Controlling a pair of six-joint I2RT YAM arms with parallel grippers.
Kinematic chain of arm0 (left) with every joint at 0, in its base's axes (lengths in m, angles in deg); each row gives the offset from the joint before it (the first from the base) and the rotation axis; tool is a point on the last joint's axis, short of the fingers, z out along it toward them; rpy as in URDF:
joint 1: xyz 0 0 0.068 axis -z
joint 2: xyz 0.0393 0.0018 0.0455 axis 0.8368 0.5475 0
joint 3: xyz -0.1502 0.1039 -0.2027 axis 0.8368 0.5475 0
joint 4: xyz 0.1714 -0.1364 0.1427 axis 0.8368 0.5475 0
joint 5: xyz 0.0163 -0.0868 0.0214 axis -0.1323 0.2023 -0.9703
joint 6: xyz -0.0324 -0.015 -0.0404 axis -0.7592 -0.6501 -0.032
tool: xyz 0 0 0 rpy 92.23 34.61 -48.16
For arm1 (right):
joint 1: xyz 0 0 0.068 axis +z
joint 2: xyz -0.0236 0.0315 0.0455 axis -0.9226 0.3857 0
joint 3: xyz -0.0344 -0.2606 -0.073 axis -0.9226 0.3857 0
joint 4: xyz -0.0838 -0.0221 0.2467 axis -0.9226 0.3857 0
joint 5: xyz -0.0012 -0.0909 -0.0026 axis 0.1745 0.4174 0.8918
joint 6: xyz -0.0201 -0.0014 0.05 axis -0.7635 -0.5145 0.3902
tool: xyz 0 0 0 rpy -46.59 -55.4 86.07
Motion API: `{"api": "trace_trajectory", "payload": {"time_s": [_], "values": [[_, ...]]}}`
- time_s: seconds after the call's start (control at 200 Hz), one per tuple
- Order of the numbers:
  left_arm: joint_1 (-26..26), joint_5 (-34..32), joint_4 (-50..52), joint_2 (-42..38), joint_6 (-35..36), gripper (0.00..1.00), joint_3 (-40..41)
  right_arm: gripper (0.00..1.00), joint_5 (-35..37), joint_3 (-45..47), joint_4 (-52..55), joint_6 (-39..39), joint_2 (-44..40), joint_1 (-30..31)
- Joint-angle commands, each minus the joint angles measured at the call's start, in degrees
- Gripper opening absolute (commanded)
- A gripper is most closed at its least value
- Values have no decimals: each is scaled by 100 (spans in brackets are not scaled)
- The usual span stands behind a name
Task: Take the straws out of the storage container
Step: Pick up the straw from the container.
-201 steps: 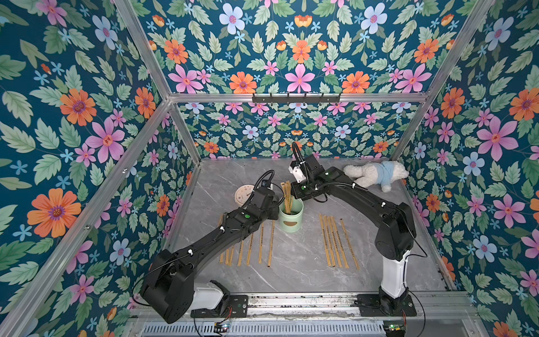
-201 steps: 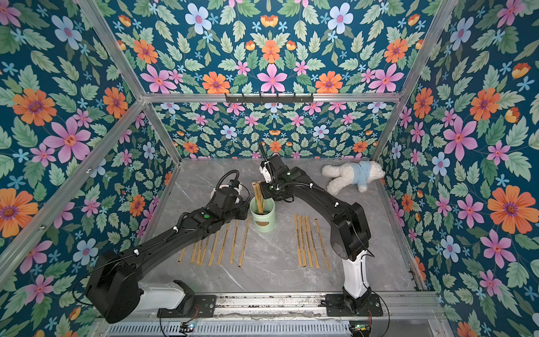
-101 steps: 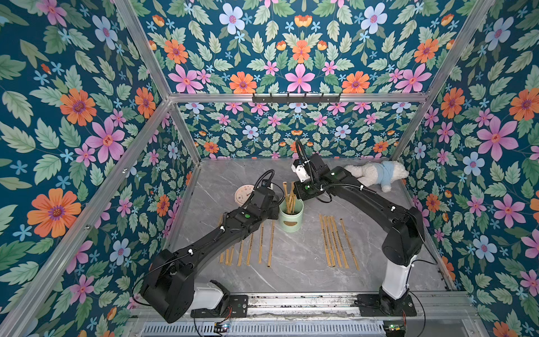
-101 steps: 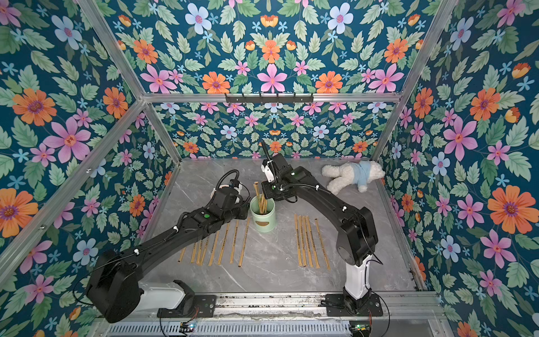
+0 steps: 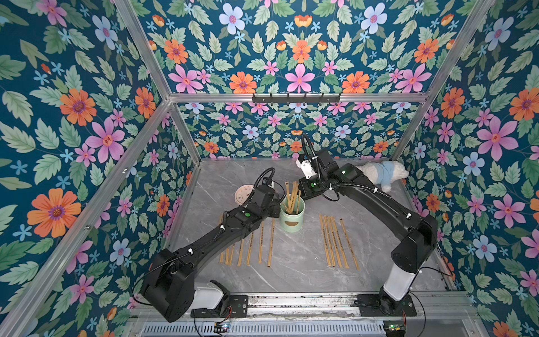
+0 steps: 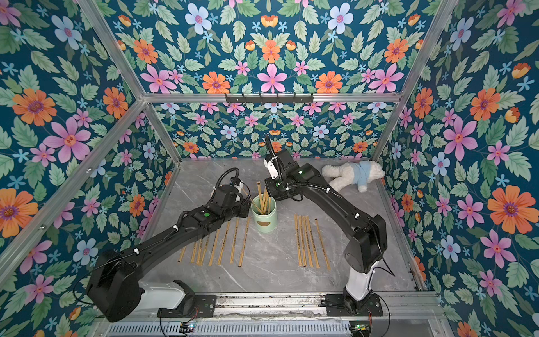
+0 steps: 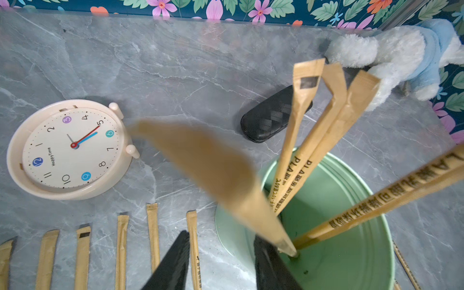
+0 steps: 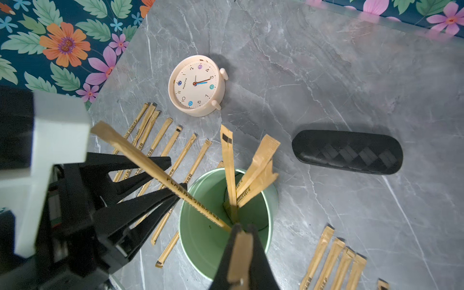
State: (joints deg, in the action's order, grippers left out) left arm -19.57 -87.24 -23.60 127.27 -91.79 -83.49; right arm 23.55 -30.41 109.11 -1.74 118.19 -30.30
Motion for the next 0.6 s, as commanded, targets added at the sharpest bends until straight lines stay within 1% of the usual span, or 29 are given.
{"api": "trace_trajectory", "payload": {"time_s": [0.0, 0.24, 0.35, 0.47, 0.595], "values": [[7, -2, -142, -27, -66, 45, -46, 9, 133, 8, 119, -90, -41, 10], [5, -23, -145, -22, -57, 45, -35, 9, 415, 226, -87, -99, 18, 16], [3, -38, -146, -14, -48, 45, -29, 9, 422, 212, -127, -90, 28, 17], [1, -43, -142, 12, -38, 45, -60, 9, 379, 57, -96, -99, -53, 25], [4, -43, -159, 48, -39, 45, -83, 9, 277, -300, 221, -167, -124, 42]]}}
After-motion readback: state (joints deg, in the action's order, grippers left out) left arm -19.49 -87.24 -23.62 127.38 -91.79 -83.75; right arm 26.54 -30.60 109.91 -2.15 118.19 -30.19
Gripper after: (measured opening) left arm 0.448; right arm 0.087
